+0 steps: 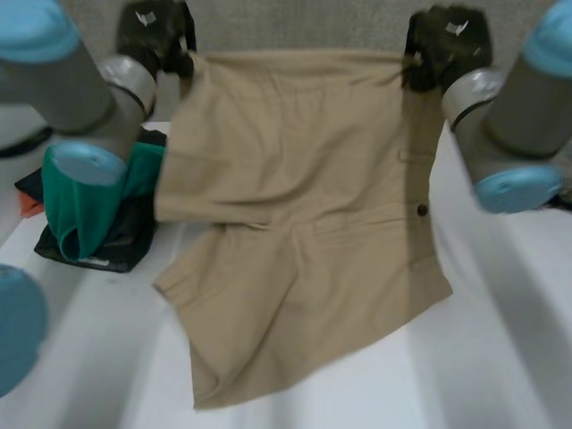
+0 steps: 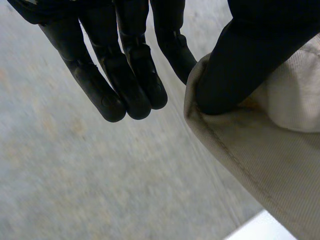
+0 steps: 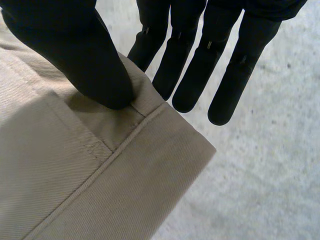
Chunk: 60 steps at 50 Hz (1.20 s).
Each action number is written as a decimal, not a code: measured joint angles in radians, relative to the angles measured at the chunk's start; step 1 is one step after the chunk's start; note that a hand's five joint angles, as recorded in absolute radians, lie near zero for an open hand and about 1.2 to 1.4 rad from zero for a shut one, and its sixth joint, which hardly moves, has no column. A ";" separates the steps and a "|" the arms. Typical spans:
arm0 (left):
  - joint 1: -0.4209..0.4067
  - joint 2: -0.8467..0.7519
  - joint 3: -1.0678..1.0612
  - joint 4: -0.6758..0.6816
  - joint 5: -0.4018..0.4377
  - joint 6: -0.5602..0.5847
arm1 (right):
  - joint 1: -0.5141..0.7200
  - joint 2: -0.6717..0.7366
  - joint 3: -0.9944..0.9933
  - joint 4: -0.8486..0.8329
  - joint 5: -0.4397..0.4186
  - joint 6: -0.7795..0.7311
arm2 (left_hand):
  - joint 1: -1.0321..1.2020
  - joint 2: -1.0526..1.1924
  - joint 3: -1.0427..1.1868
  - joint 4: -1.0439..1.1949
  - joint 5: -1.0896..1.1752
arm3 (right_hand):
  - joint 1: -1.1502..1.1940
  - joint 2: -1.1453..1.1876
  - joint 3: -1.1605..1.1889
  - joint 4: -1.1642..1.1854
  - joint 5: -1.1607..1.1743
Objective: Fold the laundry.
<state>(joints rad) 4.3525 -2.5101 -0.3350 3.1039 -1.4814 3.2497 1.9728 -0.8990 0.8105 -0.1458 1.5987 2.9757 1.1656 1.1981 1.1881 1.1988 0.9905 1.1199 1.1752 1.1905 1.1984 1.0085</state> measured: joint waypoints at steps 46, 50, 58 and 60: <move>-0.177 0.659 -1.120 -0.381 -0.166 0.330 | -0.251 -0.211 0.464 0.582 -0.456 -0.623 | -0.949 -0.972 -0.968 -0.972 -0.936 | -0.845 -0.881 -0.896 -0.908 -0.883; -0.208 0.672 -1.283 -0.374 -0.113 0.263 | -0.290 -0.218 0.629 0.495 -0.530 -0.711 | -0.949 -0.970 -0.968 -0.971 -0.936 | -0.730 -0.817 -0.798 -0.811 -0.782; -0.234 0.633 -1.374 -0.219 -0.123 0.148 | -0.316 -0.184 0.808 0.208 -0.605 -0.726 | -0.952 -0.972 -0.970 -0.973 -0.940 | -0.650 -0.723 -0.726 -0.729 -0.707; -0.232 0.619 -1.372 -0.182 -0.140 0.137 | -0.315 -0.172 0.828 0.151 -0.609 -0.718 | -0.953 -0.972 -0.970 -0.975 -0.940 | -0.573 -0.632 -0.642 -0.648 -0.627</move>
<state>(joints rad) 4.1201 -1.8910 -1.7065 2.9216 -1.6218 3.3867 1.6575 -1.0711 1.6383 0.0057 0.9900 2.2578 0.2131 0.2259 0.2180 0.2239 0.0506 0.5468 0.5437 0.5481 0.5501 0.3817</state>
